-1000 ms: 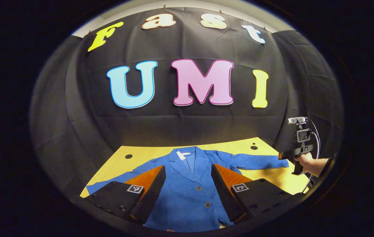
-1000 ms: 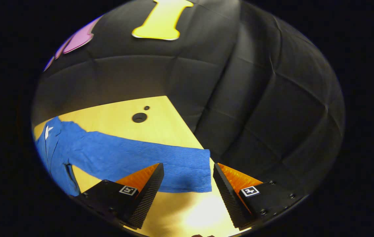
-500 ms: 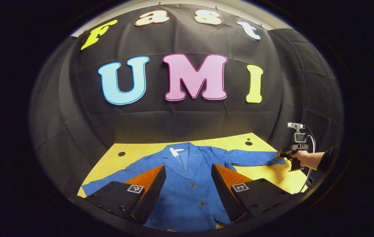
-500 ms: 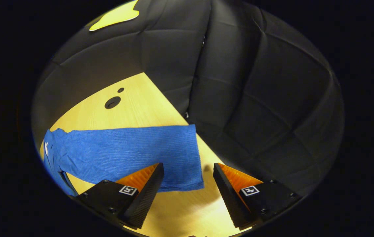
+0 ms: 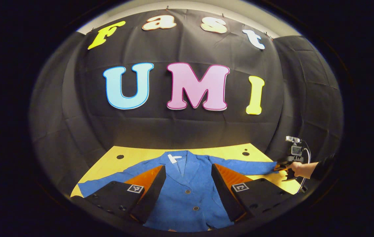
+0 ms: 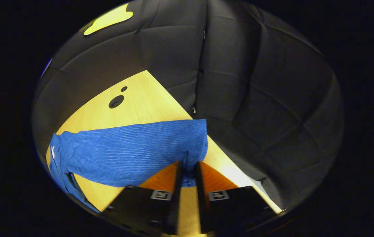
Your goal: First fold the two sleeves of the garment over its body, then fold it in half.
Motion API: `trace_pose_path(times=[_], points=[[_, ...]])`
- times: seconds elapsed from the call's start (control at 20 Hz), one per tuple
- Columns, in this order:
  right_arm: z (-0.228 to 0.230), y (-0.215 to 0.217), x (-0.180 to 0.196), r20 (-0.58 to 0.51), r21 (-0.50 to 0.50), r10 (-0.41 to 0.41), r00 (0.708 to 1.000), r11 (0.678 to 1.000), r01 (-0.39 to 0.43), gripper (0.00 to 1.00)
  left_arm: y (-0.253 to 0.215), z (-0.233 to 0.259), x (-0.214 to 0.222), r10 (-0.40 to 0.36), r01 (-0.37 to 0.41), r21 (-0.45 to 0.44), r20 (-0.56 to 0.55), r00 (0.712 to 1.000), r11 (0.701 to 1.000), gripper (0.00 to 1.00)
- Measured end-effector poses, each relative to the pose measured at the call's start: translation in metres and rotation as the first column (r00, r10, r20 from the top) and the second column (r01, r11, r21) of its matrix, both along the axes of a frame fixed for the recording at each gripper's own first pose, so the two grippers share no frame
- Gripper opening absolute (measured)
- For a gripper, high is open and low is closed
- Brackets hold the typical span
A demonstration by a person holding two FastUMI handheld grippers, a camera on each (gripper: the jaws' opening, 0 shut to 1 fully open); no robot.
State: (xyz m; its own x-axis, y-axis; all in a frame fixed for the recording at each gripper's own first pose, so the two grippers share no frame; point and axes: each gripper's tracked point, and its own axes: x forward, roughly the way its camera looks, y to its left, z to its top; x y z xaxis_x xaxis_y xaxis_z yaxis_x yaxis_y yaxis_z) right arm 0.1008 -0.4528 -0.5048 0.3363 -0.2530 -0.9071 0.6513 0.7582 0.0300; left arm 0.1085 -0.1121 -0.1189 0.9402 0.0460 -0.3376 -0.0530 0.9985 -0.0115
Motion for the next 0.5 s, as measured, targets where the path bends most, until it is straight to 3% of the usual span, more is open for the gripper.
trace_pose_path(times=[0.05, 0.1, 0.2, 0.5], points=[[-0.001, 0.002, 0.004, 0.015, 0.022, -0.023, 1.000, 1.000, 0.023, 0.18, -0.001, 0.000, -0.001, 0.003, -0.003, 0.000, 0.008, 1.000, 1.000, 0.79], [0.002, 0.008, 0.004, 0.032, 0.059, -0.039, 0.999, 0.998, 0.037, 0.10, 0.002, 0.001, -0.001, 0.010, -0.010, 0.011, 0.009, 1.000, 1.000, 0.80], [0.002, 0.016, 0.007, 0.067, 0.124, -0.050, 0.997, 0.991, 0.041, 0.05, 0.006, 0.002, -0.002, 0.021, -0.022, 0.027, 0.006, 1.000, 0.999, 0.80], [0.019, 0.021, 0.024, 0.118, 0.014, 0.091, 0.989, 0.996, -0.093, 0.05, 0.009, 0.002, -0.012, 0.043, -0.043, 0.015, 0.006, 0.999, 0.999, 0.80]])
